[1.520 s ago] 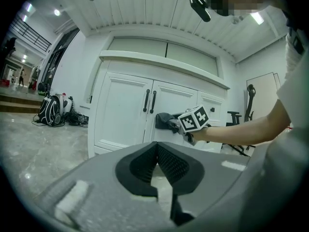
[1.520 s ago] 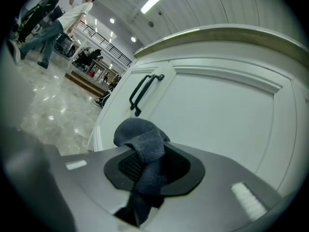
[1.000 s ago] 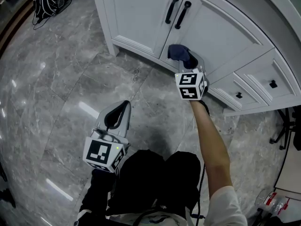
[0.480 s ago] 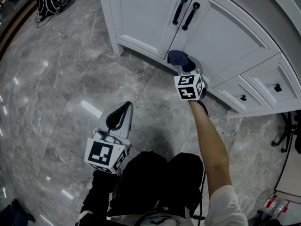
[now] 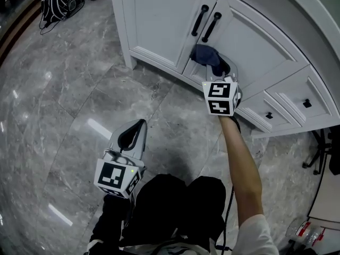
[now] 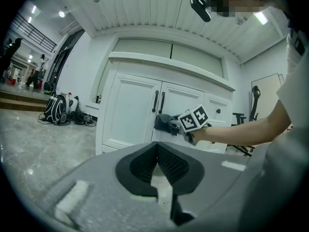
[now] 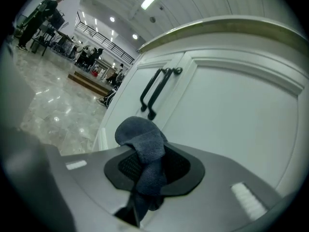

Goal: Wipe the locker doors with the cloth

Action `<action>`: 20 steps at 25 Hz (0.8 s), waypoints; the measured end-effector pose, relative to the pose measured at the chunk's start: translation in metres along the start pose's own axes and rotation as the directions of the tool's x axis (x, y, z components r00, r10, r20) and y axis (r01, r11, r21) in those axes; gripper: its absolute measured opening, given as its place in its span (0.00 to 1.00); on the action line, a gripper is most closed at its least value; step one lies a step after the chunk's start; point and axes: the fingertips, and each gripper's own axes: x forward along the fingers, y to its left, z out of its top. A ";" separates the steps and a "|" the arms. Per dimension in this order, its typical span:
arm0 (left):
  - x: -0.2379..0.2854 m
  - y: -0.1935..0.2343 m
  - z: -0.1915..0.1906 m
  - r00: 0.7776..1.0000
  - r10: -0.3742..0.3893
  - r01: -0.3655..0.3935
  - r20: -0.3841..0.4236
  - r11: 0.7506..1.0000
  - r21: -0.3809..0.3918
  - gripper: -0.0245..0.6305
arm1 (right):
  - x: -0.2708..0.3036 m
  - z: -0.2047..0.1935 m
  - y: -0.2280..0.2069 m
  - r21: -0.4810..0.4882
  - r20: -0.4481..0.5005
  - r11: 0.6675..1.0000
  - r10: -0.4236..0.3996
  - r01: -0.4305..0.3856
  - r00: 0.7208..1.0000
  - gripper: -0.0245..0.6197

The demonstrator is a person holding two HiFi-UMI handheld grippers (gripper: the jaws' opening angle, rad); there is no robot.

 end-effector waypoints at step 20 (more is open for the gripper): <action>0.000 -0.004 0.003 1.000 -0.014 0.014 0.018 1.000 -0.003 0.04 | -0.039 0.175 -0.082 -0.056 0.284 0.986 -0.134 0.156 0.949 0.17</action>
